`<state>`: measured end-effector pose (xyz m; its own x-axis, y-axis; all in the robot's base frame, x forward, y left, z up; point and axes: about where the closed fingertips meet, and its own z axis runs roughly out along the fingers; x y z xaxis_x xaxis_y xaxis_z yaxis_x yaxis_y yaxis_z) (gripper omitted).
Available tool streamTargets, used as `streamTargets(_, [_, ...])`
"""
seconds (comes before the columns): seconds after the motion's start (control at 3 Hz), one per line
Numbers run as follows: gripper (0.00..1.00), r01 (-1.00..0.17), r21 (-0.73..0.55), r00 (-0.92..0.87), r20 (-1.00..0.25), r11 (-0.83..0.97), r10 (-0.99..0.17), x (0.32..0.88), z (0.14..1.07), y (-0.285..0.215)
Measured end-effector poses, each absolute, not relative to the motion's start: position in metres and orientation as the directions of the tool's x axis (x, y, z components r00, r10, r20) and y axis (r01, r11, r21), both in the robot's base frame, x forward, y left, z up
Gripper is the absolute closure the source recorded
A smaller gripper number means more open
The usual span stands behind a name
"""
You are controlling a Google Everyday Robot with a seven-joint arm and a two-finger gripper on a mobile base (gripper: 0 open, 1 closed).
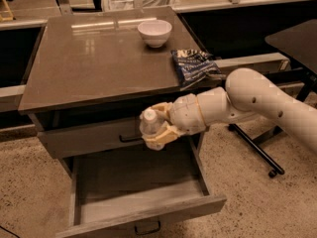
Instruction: Place blue plastic bottle into middle drawer
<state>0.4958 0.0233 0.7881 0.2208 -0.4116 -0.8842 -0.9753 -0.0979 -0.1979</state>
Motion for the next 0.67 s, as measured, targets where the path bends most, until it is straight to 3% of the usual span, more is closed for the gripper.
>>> streamTargets(0.67, [1.00, -0.987, -0.146, 0.159, -0.900, -0.062, -0.405, 0.500, 0.769, 0.020])
